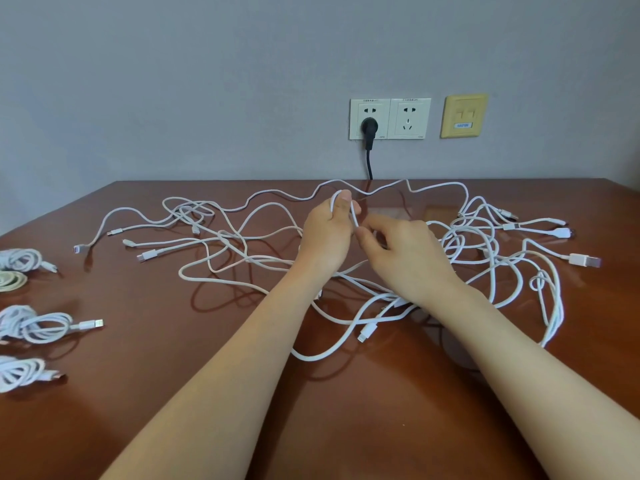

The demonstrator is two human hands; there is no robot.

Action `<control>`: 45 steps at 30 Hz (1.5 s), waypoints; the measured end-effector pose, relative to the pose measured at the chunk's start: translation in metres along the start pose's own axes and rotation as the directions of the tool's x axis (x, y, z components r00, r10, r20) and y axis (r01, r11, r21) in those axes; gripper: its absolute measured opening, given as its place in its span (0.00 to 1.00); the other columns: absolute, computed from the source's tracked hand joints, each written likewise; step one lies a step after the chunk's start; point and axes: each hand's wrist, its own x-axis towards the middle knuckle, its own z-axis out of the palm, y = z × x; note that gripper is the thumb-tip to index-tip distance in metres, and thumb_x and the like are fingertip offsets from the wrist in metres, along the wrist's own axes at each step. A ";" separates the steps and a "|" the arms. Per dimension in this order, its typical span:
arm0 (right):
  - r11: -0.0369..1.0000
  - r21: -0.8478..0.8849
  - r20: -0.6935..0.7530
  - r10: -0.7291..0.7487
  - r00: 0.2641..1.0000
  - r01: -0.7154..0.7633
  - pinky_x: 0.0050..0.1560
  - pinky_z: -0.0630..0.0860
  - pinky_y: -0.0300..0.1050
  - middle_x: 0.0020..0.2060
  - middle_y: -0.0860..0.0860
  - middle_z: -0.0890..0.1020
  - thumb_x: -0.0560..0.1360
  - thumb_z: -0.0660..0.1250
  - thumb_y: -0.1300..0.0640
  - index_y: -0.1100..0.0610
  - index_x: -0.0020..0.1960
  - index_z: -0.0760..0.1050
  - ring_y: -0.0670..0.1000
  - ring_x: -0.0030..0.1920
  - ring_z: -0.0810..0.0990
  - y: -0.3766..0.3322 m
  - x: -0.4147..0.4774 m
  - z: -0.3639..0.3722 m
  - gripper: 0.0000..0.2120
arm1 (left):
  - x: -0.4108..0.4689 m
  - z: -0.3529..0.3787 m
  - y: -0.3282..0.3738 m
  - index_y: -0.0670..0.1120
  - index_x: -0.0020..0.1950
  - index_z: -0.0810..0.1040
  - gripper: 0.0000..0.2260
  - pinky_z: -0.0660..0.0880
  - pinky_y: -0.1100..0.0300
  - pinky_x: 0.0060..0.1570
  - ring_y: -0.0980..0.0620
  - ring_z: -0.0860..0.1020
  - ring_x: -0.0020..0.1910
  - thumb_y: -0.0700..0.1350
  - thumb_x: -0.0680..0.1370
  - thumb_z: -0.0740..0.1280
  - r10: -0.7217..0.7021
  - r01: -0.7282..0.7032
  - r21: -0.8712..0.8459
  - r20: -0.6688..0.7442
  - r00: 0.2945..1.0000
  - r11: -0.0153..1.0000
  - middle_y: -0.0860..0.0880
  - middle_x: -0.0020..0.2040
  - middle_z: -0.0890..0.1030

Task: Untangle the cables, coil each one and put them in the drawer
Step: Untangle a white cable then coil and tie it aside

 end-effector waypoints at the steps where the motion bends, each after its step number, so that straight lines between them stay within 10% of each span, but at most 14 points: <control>1: 1.000 0.012 -0.001 0.000 1.000 0.000 0.30 0.62 0.39 0.26 0.49 0.70 0.78 0.58 0.54 0.58 0.40 0.73 0.55 0.33 0.71 0.000 0.000 0.000 0.12 | 0.000 0.000 0.000 0.51 0.34 0.71 0.18 0.60 0.58 0.27 0.53 0.65 0.26 0.48 0.83 0.53 -0.008 0.008 -0.019 0.000 1.000 1.000 0.55 0.18 0.67; 14: 0.999 0.021 0.204 0.027 0.979 -0.032 0.44 0.70 0.50 0.35 0.51 0.74 0.80 0.53 0.50 0.50 0.42 0.67 0.61 0.44 0.76 0.000 -0.001 0.003 0.10 | 0.008 -0.015 -0.004 0.47 0.39 0.65 0.15 0.71 0.65 0.21 0.57 0.73 0.18 0.48 0.84 0.48 -0.168 0.140 -0.208 -0.125 0.978 0.968 0.48 0.29 0.76; 19: 0.999 -0.035 0.224 0.045 0.973 -0.038 0.43 0.69 0.48 0.36 0.51 0.75 0.80 0.53 0.49 0.46 0.41 0.66 0.61 0.45 0.76 -0.001 -0.003 0.001 0.10 | 0.008 -0.020 0.005 0.43 0.42 0.65 0.15 0.77 0.63 0.24 0.52 0.79 0.22 0.47 0.84 0.48 -0.354 0.277 -0.649 0.013 0.935 0.708 0.48 0.23 0.77; 23: 0.997 -0.060 0.236 0.069 0.969 -0.056 0.41 0.67 0.45 0.33 0.49 0.74 0.80 0.54 0.47 0.48 0.38 0.67 0.59 0.43 0.76 -0.002 -0.003 0.000 0.12 | 0.011 -0.021 0.006 0.45 0.36 0.64 0.18 0.66 0.69 0.17 0.56 0.66 0.14 0.49 0.84 0.49 -0.424 0.321 -0.712 0.037 0.905 0.624 0.51 0.22 0.68; 32: 0.996 -0.086 0.090 -0.020 0.996 0.028 0.40 0.62 0.42 0.28 0.42 0.70 0.75 0.63 0.51 0.48 0.44 0.76 0.49 0.38 0.70 0.000 -0.003 -0.014 0.05 | 0.019 -0.033 -0.001 0.46 0.35 0.62 0.17 0.51 0.71 0.16 0.58 0.53 0.14 0.46 0.83 0.48 -0.440 0.324 -0.595 -0.057 0.896 0.736 0.53 0.22 0.60; 45: 0.889 0.456 0.037 -0.060 0.998 0.036 0.40 0.73 0.30 0.32 0.46 0.82 0.74 0.67 0.64 0.53 0.38 0.78 0.41 0.33 0.79 -0.012 0.000 -0.011 0.09 | -0.001 -0.006 0.014 0.45 0.34 0.66 0.23 0.59 0.64 0.27 0.53 0.64 0.22 0.58 0.81 0.51 -0.373 0.428 -0.352 0.215 0.903 0.833 0.50 0.20 0.66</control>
